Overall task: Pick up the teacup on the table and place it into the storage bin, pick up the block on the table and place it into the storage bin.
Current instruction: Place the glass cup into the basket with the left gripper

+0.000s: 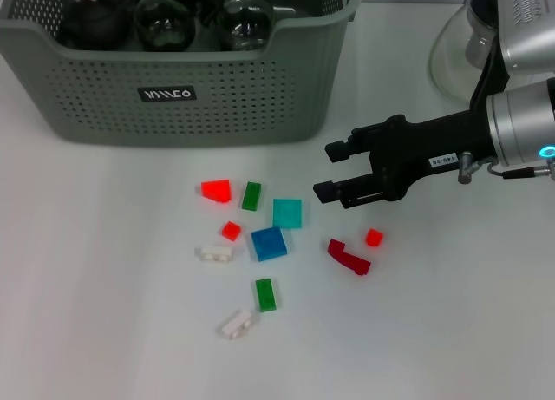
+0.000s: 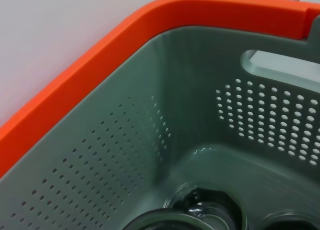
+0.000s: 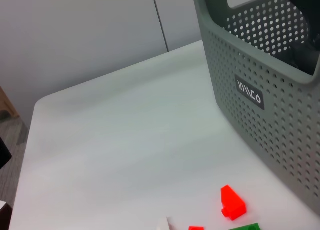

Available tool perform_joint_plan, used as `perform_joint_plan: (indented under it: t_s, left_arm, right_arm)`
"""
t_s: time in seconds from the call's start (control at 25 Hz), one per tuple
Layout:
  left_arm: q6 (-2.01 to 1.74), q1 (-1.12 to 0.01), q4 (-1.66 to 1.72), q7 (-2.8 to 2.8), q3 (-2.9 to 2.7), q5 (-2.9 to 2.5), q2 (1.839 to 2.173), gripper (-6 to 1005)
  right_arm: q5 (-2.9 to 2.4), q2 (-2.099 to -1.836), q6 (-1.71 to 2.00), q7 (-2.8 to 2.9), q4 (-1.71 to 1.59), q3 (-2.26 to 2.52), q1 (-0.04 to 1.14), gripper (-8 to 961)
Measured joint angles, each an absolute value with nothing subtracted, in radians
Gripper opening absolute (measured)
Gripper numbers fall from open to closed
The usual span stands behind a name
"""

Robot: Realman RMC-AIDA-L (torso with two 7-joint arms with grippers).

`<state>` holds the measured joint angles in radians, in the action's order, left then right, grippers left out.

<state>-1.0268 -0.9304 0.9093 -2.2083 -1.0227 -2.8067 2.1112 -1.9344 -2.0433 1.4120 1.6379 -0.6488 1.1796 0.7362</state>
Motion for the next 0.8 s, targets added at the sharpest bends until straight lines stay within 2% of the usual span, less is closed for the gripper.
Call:
perform_joint_plan:
  t_s: [0.28,0.56,0.68,0.8]
  left_arm:
    - [-1.02,-0.93,0.909,-2.208,-1.023,-2.829,2.115,45]
    - [-1.009,-0.924,0.908,-2.208,-1.022,-2.83,2.116,172]
    - [-1.008,-0.921,0.922,-2.212,-1.008,-2.83,2.116,390]
    - [-1.024,-0.9,0.996,-2.224,-0.969,-2.814,2.113,539]
  right_arm:
    - [-1.934,-2.043,1.411,1.638,-0.647,1.18,0.733,734]
    - [-1.934,-2.043,1.407,1.638,-0.647,1.18,0.732,730]
    - [-1.934,-2.043,1.406,1.638,-0.647,1.18,0.732,729]
    - [-1.934,-2.038,1.406,1.638,-0.647,1.179,0.731,729]
